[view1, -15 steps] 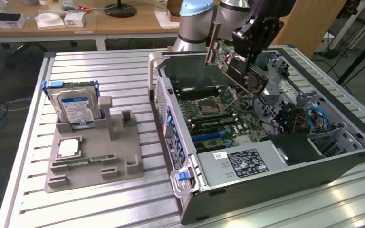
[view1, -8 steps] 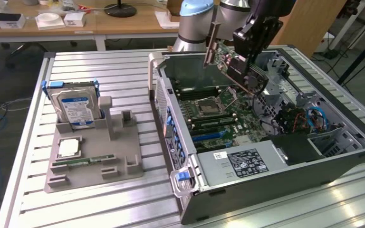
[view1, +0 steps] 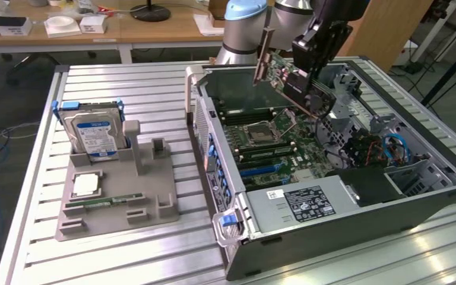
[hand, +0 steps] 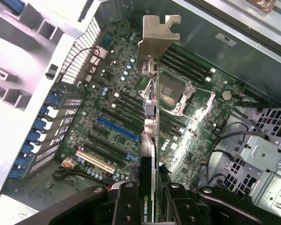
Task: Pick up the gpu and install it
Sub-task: 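Insert the gpu into the slot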
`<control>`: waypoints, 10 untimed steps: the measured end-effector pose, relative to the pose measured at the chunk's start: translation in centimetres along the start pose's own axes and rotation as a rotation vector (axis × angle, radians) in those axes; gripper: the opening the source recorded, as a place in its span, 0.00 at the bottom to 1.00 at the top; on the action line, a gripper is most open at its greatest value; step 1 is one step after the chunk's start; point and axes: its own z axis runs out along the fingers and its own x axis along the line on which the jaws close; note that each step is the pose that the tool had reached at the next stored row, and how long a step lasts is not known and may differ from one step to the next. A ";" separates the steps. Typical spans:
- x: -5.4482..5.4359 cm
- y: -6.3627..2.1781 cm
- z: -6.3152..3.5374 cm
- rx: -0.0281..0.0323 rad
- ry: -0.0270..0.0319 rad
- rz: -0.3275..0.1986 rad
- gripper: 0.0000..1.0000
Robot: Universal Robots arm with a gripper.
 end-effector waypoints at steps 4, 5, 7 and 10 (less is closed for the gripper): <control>0.0 0.00 0.00 -0.0002 0.0002 -0.017 0.26; 0.0 0.00 0.00 -0.0003 0.0002 -0.021 0.26; 0.0 0.00 0.00 -0.0004 0.0003 -0.030 0.26; 0.0 0.00 0.00 -0.0006 0.0005 -0.046 0.26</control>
